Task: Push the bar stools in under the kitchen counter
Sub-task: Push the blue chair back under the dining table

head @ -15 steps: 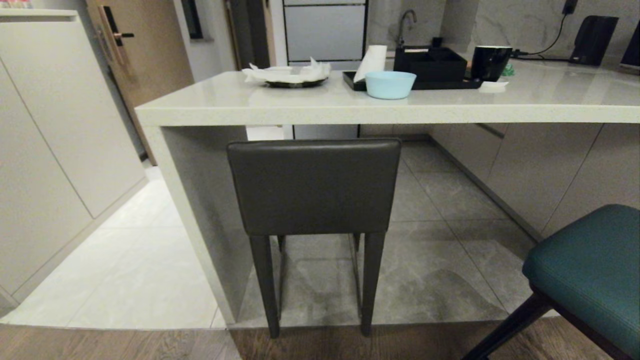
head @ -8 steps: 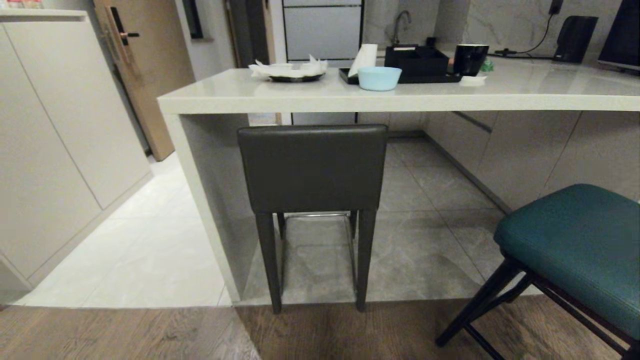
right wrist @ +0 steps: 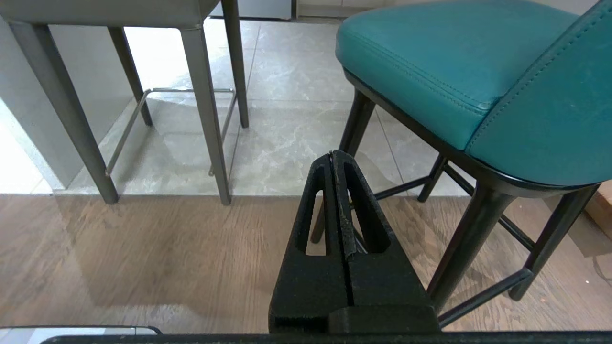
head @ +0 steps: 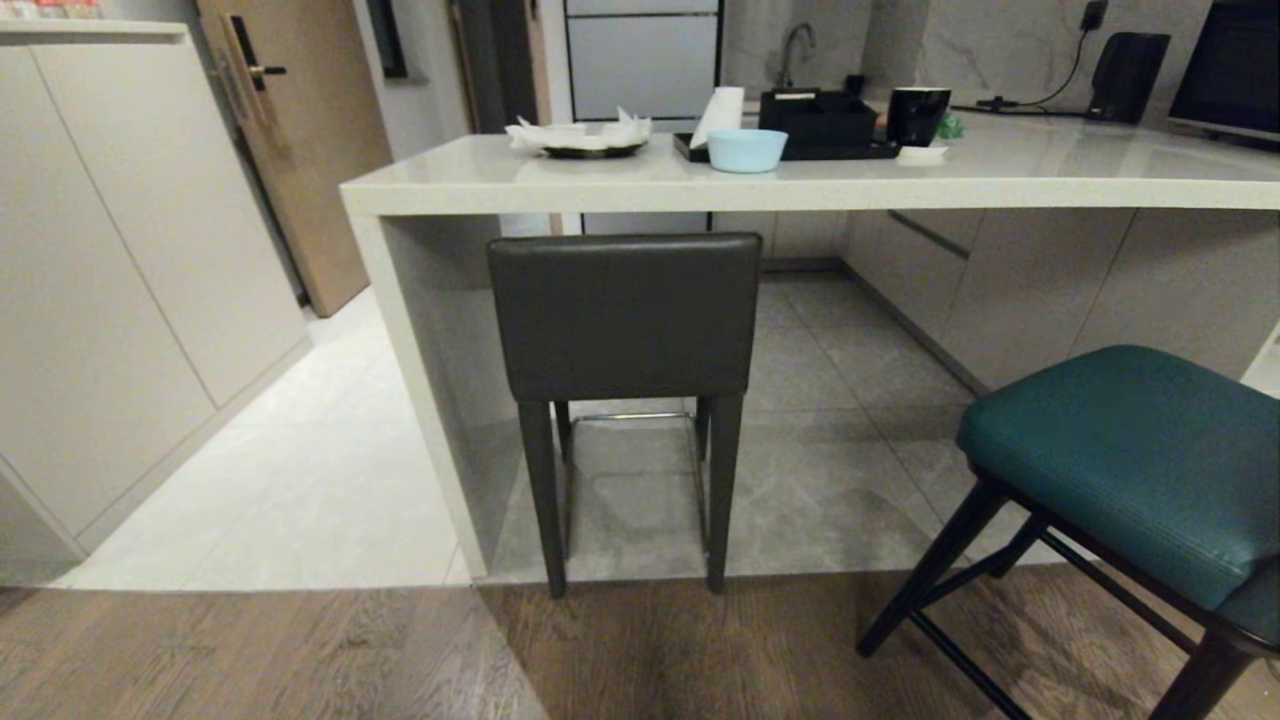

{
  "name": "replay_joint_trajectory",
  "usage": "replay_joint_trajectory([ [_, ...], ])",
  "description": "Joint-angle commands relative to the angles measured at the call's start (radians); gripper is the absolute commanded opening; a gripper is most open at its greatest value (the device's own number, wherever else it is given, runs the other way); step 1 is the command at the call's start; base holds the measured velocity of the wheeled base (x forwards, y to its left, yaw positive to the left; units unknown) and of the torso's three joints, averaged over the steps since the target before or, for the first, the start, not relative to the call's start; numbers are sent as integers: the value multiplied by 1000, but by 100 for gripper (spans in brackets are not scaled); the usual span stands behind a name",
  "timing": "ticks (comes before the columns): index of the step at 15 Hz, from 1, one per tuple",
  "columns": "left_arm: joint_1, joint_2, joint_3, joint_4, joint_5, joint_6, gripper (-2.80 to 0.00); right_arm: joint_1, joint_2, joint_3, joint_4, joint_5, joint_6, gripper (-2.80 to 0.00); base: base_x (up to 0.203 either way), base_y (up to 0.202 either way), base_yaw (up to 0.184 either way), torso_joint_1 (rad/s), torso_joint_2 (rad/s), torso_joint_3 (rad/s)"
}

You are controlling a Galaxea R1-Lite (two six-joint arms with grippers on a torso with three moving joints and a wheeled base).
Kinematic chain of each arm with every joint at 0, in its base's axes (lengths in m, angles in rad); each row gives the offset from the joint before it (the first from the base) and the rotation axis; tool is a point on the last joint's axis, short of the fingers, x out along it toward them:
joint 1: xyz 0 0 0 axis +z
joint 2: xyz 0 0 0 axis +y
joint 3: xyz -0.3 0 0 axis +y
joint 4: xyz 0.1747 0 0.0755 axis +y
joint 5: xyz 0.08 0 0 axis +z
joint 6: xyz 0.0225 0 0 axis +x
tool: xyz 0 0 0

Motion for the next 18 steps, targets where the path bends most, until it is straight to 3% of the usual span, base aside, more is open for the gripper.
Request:
replay_joint_trajectory([
  [1,0,2,0,0,1,-1,-280,0,2,0,0,0,1,-280,0,0,0,0,0,0],
  [6,0,2,0,0,1,-1,-280,0,2,0,-2,-1,13,-280,1,-47,5,1,3,1],
  [18,-2,2,0,0,1,-1,-280,0,2,0,-2,-3,16,-280,0,-195,1,2,1,2],
])
